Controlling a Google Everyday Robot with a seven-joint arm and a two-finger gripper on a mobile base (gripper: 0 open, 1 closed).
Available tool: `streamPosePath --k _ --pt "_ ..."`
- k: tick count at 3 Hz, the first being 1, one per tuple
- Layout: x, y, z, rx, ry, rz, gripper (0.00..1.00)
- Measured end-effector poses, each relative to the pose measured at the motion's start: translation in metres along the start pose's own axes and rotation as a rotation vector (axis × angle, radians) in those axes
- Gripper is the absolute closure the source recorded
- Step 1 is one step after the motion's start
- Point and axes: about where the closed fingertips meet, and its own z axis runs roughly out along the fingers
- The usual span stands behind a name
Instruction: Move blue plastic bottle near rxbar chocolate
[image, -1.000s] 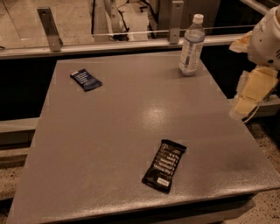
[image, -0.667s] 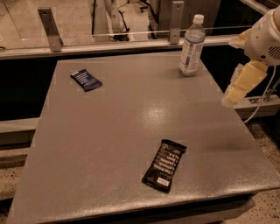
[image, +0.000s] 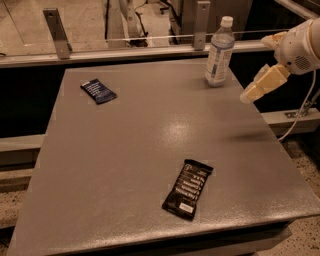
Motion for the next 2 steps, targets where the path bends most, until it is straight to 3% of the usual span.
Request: streamPosePath --k 1,2 --pt "-0.0001 0.0003 -0.0001 -0.001 0.001 -0.001 0.00" --pt "-0.0037 -0.0008 0.0073 -0.004 -0.038 0.019 0.00"
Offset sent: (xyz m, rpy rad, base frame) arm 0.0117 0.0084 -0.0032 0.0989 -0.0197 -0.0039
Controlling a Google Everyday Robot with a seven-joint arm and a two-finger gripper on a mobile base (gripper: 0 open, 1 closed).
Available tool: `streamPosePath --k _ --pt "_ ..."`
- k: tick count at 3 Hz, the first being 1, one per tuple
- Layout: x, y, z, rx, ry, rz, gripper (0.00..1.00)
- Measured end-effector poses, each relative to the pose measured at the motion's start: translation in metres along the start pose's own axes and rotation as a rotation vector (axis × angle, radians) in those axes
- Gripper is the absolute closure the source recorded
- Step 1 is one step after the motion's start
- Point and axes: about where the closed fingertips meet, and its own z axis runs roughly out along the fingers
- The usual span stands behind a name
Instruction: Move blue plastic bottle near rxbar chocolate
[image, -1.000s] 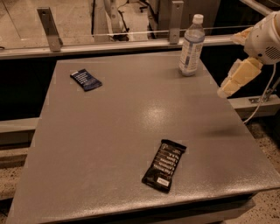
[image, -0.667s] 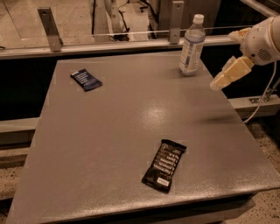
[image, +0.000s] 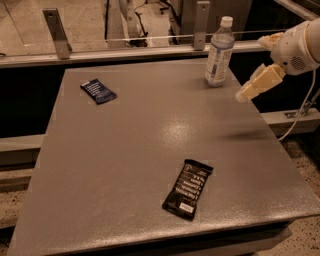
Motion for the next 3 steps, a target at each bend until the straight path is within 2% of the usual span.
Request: streamPosePath --k 1,3 --pt "0.000 -0.015 0.030 0.015 -0.057 0.079 0.00" --pt "-0.003 -0.064 0.088 0.111 -0.171 0.245 0.00"
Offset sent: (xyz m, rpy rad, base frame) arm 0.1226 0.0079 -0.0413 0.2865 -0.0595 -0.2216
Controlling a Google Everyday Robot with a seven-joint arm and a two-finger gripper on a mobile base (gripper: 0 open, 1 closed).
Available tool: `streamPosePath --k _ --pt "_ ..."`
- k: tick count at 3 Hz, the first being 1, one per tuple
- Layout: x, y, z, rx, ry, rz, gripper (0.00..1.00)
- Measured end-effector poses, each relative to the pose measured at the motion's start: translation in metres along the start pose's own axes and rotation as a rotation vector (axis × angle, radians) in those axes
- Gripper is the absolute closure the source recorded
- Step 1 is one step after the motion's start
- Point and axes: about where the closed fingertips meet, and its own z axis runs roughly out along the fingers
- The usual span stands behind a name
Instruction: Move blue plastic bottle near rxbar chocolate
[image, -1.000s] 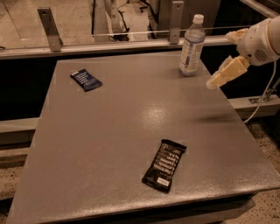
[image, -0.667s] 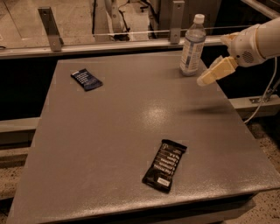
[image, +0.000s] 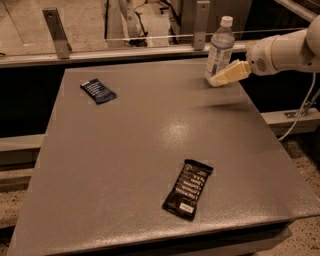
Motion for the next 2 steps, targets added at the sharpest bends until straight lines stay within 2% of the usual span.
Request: streamPosePath --k 1,2 --pt "-0.005 -0.013 0.021 0.035 -0.066 0.074 0.00" --pt "-0.014 -0.016 0.039 0.037 -0.132 0.140 0.00"
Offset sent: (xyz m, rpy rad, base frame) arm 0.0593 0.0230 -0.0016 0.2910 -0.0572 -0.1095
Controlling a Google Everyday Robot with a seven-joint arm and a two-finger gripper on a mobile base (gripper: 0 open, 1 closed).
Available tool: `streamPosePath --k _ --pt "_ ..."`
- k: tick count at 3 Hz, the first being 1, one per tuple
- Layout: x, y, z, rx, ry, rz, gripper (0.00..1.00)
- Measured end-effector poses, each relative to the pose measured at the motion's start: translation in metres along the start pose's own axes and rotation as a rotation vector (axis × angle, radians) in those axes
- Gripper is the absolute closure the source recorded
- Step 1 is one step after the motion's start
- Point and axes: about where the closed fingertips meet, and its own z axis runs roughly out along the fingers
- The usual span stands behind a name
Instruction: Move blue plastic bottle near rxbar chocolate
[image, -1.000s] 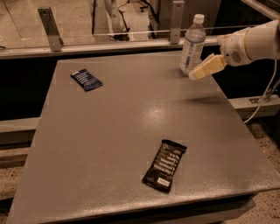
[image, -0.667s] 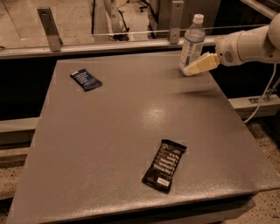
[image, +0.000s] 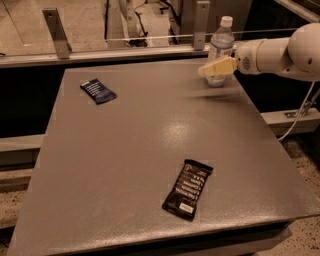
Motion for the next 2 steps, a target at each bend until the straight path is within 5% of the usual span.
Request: streamPosePath --k 2 --pt "-0.0045 -0.0019 0.0094 0.009 -0.083 0.087 0.41"
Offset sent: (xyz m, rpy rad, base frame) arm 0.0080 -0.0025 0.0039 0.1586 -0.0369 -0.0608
